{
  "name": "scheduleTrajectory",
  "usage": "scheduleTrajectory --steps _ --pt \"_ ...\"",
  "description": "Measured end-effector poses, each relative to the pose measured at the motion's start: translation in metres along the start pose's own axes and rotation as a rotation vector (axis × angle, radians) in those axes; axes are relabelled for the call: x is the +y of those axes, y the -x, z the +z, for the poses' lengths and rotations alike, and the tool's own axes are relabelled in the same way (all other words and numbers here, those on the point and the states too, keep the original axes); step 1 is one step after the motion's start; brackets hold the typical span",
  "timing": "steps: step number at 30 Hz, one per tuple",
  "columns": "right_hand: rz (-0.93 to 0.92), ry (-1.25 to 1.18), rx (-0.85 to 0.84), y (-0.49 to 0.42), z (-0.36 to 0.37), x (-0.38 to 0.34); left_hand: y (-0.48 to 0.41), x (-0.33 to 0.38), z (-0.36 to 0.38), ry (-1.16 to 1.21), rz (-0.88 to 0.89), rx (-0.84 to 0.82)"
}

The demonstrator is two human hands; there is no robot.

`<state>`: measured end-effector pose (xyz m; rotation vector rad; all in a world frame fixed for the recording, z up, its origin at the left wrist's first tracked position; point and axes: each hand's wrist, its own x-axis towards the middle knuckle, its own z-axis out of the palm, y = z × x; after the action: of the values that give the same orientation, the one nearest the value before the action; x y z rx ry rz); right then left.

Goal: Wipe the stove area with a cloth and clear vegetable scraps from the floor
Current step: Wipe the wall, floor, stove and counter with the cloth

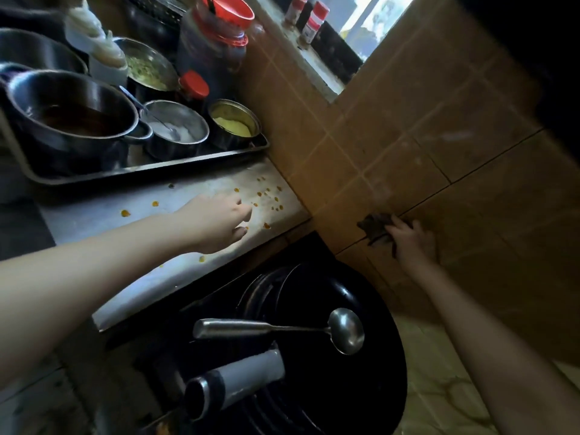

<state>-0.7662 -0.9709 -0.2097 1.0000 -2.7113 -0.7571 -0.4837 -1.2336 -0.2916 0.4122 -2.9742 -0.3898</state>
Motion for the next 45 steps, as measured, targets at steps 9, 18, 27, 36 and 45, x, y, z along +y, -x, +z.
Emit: scheduleTrajectory --steps 9,18,27,36,45 --pt "0.12 -0.262 0.151 0.061 -0.019 -0.059 -0.016 0.007 -0.033 -0.003 0.202 -0.025" --pt "0.214 -0.367 0.059 0.195 -0.004 -0.088 -0.051 0.094 -0.03 0.05 0.501 -0.121" --pt "0.352 -0.376 -0.081 0.312 0.043 -0.059 -0.019 0.185 -0.018 0.07 0.647 -0.18" --pt "0.41 -0.475 -0.082 0.4 0.103 0.004 0.041 0.296 0.002 0.069 0.632 -0.248" --pt "0.536 -0.564 -0.083 0.478 0.156 0.047 0.079 0.394 0.043 0.005 0.671 -0.36"
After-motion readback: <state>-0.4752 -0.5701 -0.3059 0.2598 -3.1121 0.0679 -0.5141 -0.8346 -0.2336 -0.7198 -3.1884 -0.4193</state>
